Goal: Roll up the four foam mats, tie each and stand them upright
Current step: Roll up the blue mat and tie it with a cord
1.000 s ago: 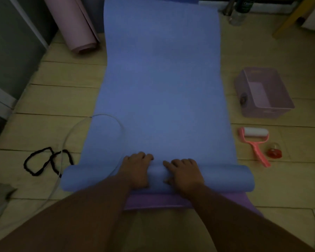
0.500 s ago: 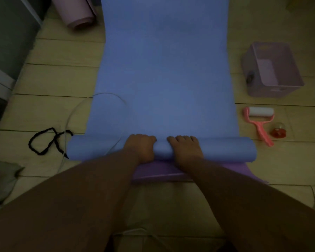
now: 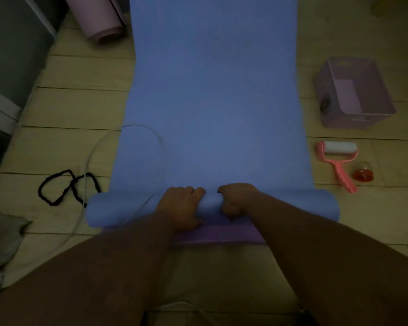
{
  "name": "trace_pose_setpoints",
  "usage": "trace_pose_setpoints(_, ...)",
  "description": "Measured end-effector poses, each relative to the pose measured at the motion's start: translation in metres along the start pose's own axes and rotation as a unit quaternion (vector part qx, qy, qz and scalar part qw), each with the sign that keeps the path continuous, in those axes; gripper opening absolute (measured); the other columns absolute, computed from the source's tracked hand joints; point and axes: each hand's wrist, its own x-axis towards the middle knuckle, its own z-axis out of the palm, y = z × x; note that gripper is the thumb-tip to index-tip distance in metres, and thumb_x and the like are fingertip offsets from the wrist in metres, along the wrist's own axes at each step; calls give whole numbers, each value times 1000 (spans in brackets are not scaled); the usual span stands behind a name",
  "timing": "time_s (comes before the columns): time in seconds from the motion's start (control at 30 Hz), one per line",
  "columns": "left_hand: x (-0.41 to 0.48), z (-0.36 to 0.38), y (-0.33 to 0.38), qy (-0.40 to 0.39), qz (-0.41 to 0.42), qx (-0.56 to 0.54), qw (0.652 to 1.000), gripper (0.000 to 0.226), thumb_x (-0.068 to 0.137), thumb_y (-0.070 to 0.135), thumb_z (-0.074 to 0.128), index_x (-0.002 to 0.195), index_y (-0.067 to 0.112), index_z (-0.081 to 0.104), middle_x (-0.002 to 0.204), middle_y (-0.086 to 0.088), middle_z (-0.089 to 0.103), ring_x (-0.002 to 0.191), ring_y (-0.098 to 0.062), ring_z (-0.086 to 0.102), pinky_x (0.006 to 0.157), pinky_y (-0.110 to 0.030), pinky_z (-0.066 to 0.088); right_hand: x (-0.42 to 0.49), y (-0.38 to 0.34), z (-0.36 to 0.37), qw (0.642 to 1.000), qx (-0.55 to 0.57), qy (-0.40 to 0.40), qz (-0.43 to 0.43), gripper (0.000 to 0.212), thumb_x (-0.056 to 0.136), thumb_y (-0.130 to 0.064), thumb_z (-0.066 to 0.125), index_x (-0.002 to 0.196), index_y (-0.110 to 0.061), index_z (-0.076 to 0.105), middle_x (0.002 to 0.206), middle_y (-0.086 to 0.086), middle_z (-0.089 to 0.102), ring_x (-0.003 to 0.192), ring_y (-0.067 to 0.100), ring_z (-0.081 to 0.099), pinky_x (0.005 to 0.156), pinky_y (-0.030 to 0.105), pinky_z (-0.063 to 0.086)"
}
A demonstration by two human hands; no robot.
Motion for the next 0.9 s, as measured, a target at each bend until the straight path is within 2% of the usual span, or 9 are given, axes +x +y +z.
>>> trace_pose_setpoints(0.1,21,-18,4,-92,-48,-9,995,53,80,48,63,126,25,48,122,-3,61,110,-25,60,90,-34,44,-6,9,14,994,-4,106,-24,93,70,-47,75,148,-32,27,140,5,47,127,28,47,108,41,29)
trace_pose_setpoints(0.2,42,-37,-1,-156,-69,-52,984,55,78,44,69,127,26,51,131,-3,58,118,-24,56,95,-35,44,-9,12,25,968,-38,235,-85,111,53,-70,76,147,-30,34,134,3,49,119,28,50,104,42,29)
trace_pose_setpoints(0.27,49,-41,-4,-182,-75,-75,978,58,73,44,73,125,27,53,128,-2,59,115,-23,57,93,-35,45,-5,6,39,956,-77,270,-90,106,53,-62,77,145,-26,37,129,5,52,113,30,52,101,44,34)
trace_pose_setpoints(0.33,46,-40,-3,-199,-72,-65,975,72,71,51,72,134,30,45,132,-1,56,117,-24,55,96,-39,41,-4,-2,48,966,-80,242,-35,89,72,-43,71,148,-26,29,135,7,48,122,31,47,109,47,27)
trace_pose_setpoints(0.37,41,-34,-2,-183,-63,-48,980,83,70,56,71,142,31,36,137,-3,52,121,-25,52,100,-42,38,-3,-5,49,971,-74,226,-3,79,80,-36,64,148,-26,27,136,8,47,125,32,45,112,48,23)
trace_pose_setpoints(0.43,23,-18,-2,-42,-19,-16,999,102,67,67,70,150,25,27,138,-7,51,119,-31,53,101,-47,37,-3,-7,42,973,-68,221,26,61,87,-32,56,142,-24,33,131,9,51,122,32,48,108,45,27)
trace_pose_setpoints(0.53,-2,0,-7,127,35,56,990,111,48,73,77,136,11,50,112,-11,65,89,-31,65,79,-43,51,-4,-8,24,974,-74,214,15,44,88,-29,56,129,-20,44,123,7,59,113,29,57,95,38,37)
trace_pose_setpoints(0.7,18,-19,-2,-15,-48,46,998,68,79,51,64,136,23,40,121,-6,59,106,-28,59,87,-37,42,-1,0,10,983,-34,179,-10,55,81,-39,64,130,-25,44,122,5,61,111,29,59,94,37,40)
trace_pose_setpoints(0.9,49,-52,-11,-156,-56,-33,986,58,76,41,72,128,26,51,129,-1,58,117,-22,56,92,-31,43,-2,7,41,950,-71,305,-2,97,49,-52,81,136,-28,46,122,6,58,110,33,57,103,52,34)
